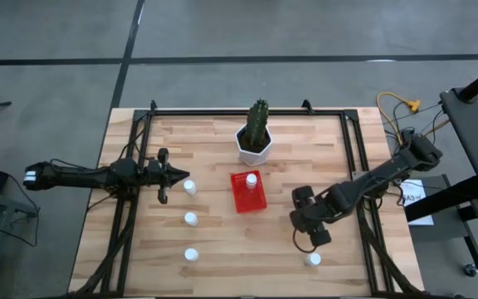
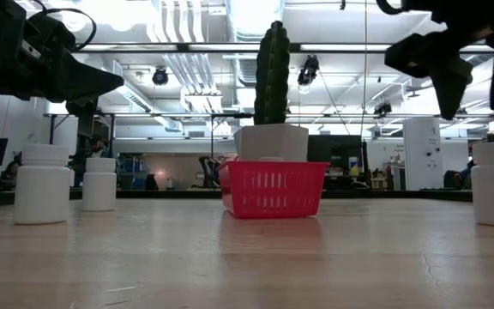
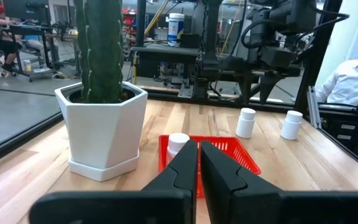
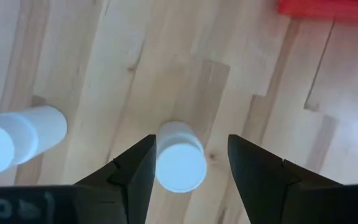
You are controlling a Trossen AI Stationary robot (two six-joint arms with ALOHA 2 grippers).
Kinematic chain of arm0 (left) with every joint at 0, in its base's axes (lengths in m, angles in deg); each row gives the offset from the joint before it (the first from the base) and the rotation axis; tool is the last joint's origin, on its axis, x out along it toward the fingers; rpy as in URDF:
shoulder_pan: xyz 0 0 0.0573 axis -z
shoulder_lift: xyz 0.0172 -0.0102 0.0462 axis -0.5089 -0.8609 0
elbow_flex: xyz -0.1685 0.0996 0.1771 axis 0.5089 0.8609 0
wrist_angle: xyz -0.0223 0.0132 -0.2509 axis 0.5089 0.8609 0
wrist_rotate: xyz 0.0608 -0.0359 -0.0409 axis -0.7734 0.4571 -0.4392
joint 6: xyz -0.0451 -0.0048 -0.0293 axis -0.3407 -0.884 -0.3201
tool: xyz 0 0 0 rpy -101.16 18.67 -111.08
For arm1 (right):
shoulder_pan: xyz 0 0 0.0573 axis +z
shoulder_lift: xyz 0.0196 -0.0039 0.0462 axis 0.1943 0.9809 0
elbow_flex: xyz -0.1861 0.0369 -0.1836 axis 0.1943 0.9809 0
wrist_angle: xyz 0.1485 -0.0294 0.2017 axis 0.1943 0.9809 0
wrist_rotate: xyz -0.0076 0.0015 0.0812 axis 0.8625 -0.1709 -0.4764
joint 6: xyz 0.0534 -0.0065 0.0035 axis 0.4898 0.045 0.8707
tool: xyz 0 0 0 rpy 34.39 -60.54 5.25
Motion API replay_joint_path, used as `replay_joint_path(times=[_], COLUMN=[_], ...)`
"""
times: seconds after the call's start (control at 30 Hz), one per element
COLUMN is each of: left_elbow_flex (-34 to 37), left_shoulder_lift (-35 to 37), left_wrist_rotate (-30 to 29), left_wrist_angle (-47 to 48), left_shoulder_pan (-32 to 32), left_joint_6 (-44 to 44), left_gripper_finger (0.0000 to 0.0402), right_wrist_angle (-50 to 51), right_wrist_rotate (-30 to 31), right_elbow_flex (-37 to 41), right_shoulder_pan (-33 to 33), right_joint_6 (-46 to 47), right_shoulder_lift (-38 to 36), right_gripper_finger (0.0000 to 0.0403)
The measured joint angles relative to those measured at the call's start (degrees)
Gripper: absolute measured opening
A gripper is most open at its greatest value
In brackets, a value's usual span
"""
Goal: Pick and place pill bottles into a basket
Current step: Put the white pill bottle into the red bin
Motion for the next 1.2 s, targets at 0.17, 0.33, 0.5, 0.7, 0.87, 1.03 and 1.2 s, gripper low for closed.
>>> replay_joint_path(times=[0.17,0.33,0.5,0.7,0.87,1.03,1.2], left_elbow_flex=[0.0,0.0,0.0,0.0,0.0,0.0,0.0], left_shoulder_lift=[0.0,0.0,0.0,0.0,0.0,0.0,0.0], left_wrist_rotate=[0.0,0.0,0.0,0.0,0.0,0.0,0.0], left_wrist_angle=[0.0,0.0,0.0,0.0,0.0,0.0,0.0], left_shoulder_pan=[0.0,0.0,0.0,0.0,0.0,0.0,0.0], left_joint_6=[0.0,0.0,0.0,0.0,0.0,0.0,0.0], left_gripper_finger=[0.0001,0.0001,0.0001,0.0001,0.0001,0.0001,0.0001], right_wrist_angle=[-3.9,-4.7,-5.8,-7.6,-8.1,-8.3,-8.2], right_wrist_rotate=[0.0,0.4,0.7,0.9,2.0,2.1,2.1], right_elbow_flex=[2.7,3.7,4.4,6.5,7.4,7.4,7.7], right_shoulder_pan=[1.4,1.6,1.6,1.6,1.6,1.6,1.6], right_joint_6=[1.5,2.0,2.0,2.0,2.3,2.4,2.4], right_shoulder_lift=[-0.9,-1.0,-0.9,-0.9,-0.9,-0.8,-0.6], right_gripper_finger=[0.0189,0.0189,0.0189,0.0189,0.0189,0.0189,0.0189])
